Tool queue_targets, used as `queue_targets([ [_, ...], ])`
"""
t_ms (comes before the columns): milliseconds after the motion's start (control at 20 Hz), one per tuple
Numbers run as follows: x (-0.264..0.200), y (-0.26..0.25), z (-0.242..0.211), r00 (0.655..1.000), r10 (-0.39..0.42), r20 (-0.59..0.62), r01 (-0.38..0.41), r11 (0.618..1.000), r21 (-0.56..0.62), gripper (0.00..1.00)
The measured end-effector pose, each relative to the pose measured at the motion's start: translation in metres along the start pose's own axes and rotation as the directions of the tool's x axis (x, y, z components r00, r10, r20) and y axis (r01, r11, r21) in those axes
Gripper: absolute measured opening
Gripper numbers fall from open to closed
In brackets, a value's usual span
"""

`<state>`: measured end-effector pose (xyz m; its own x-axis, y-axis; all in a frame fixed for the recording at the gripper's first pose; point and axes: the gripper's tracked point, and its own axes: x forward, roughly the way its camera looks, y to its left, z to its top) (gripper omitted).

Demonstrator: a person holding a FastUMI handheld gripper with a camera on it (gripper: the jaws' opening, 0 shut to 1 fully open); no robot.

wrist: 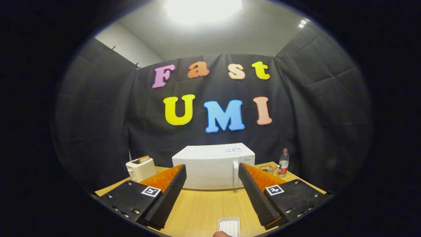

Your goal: Open the microwave, put the food inside, and close the microwave door.

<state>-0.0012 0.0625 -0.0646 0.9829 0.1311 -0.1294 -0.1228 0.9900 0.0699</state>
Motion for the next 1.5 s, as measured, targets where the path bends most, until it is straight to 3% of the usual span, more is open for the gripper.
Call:
queue_targets([
  [1500,-0.001,0.021,0.011,0.998,0.058,0.04,-0.058,0.998,0.011,0.99],
])
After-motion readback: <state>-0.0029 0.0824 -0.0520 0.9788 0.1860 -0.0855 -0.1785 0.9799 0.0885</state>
